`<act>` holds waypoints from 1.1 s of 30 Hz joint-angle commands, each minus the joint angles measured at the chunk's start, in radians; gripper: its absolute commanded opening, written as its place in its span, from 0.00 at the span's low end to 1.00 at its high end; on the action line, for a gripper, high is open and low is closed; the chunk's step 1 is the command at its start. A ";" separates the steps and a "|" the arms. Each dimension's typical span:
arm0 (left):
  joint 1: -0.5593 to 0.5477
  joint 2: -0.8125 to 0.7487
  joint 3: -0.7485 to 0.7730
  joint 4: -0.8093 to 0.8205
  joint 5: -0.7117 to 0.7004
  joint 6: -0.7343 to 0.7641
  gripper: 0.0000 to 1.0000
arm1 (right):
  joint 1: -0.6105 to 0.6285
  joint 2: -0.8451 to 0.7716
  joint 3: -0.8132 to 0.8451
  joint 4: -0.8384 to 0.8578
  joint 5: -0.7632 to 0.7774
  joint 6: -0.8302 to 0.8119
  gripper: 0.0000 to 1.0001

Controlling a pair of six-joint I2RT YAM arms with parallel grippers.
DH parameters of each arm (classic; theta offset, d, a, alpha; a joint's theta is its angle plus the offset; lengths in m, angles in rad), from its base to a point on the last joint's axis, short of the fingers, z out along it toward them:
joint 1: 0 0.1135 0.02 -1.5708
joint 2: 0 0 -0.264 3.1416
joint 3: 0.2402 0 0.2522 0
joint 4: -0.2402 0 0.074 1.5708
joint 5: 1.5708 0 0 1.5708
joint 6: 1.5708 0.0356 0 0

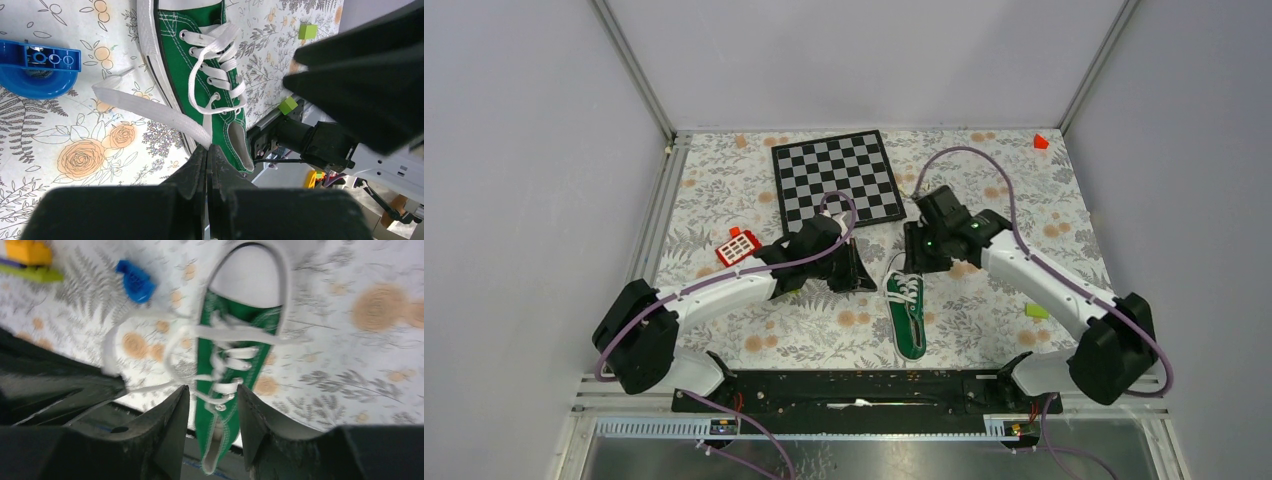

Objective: Tie the shoes
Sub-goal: Cross the shoelace with the shoelace.

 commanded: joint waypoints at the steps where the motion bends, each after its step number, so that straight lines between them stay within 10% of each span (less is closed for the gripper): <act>1: -0.004 0.001 0.032 0.026 0.016 0.025 0.00 | -0.114 -0.066 -0.080 0.026 0.111 -0.001 0.47; 14: -0.005 0.015 0.032 0.038 0.033 0.028 0.00 | -0.408 -0.105 -0.349 0.263 -0.197 0.610 0.49; 33: -0.006 0.017 0.040 0.057 0.054 0.032 0.00 | -0.437 0.026 -0.474 0.451 -0.303 0.838 0.52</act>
